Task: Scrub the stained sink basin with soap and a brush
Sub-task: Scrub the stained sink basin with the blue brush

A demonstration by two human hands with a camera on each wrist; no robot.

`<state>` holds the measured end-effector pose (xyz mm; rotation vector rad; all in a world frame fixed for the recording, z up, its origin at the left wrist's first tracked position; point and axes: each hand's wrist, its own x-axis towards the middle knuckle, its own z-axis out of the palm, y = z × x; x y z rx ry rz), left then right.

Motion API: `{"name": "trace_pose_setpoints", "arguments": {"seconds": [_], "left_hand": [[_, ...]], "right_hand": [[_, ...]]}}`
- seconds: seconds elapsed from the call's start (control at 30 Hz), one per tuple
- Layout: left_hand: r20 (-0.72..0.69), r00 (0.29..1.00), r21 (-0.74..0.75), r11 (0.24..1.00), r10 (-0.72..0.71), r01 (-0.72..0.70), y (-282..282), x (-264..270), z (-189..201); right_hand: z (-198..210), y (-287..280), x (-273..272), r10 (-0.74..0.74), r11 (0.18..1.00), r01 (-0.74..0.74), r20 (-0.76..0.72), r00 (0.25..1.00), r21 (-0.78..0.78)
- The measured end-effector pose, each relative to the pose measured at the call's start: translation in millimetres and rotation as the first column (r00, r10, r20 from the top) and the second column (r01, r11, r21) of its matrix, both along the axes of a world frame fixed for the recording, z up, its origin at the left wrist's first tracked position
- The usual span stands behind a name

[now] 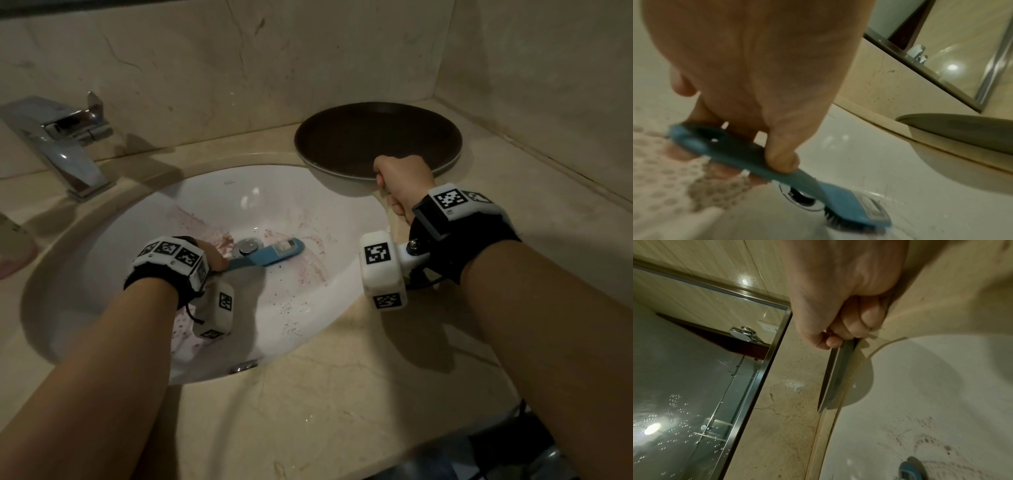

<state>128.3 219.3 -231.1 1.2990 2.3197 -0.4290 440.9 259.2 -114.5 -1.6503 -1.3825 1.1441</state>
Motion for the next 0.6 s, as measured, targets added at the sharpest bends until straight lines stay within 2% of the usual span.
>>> {"name": "trace_pose_setpoints", "arguments": {"seconds": [0.03, 0.07, 0.1, 0.2, 0.27, 0.3, 0.33, 0.4, 0.43, 0.53, 0.6], "left_hand": [[-0.020, 0.999, 0.029, 0.999, -0.033, 0.034, 3.0, -8.1, -4.8], [-0.028, 0.999, -0.011, 1.000, 0.020, -0.020, 10.2, -23.8, -18.4], [0.039, 0.998, -0.012, 0.998, 0.055, -0.054, 15.6, -30.7, -24.3], [0.074, 0.997, -0.100, 0.995, 0.024, -0.017, 4.1, 2.7, 3.2], [-0.006, 0.998, -0.117, 0.991, -0.058, 0.057, -2.2, 4.4, 4.3], [-0.051, 0.998, -0.097, 0.995, -0.038, 0.033, -3.6, 7.9, 7.9], [-0.115, 0.992, -0.048, 0.998, -0.057, 0.052, 4.0, -2.7, -0.5], [-0.149, 0.988, 0.058, 0.997, -0.048, 0.058, 27.7, -50.2, -30.2], [-0.201, 0.977, -0.025, 0.997, -0.075, 0.071, 27.3, -53.0, -29.0], [-0.152, 0.987, -0.058, 0.997, -0.058, 0.050, -6.3, -3.3, 8.8], [-0.055, 0.993, -0.123, 0.988, -0.105, 0.097, -13.1, 24.5, 23.6]], "right_hand": [[-0.2, 0.3, 0.0, 0.001, 1.000, -0.001, -0.005, 1.000, 0.000], [-0.5, 0.4, 0.1, 0.000, 1.000, 0.000, -0.005, 1.000, -0.002], [-0.9, 0.7, 0.0, -0.001, 1.000, 0.001, -0.002, 1.000, -0.003], [-1.1, 1.2, 0.4, -0.006, 1.000, 0.006, 0.001, 1.000, 0.001], [-0.5, 0.5, 0.7, 0.003, 1.000, -0.003, 0.001, 1.000, 0.001], [-0.5, 0.2, 0.8, 0.007, 1.000, -0.007, -0.001, 1.000, 0.000], [-0.3, -0.2, 1.0, 0.010, 1.000, -0.010, -0.002, 1.000, 0.002], [-0.5, -0.7, 1.2, 0.011, 1.000, -0.010, -0.003, 1.000, 0.013], [-0.6, -0.7, 1.3, 0.010, 1.000, -0.010, -0.002, 1.000, 0.019], [-0.8, 0.2, 1.3, 0.005, 1.000, -0.005, 0.006, 1.000, 0.025], [-0.7, 0.6, 1.0, 0.009, 1.000, -0.009, 0.010, 1.000, 0.019]]}}
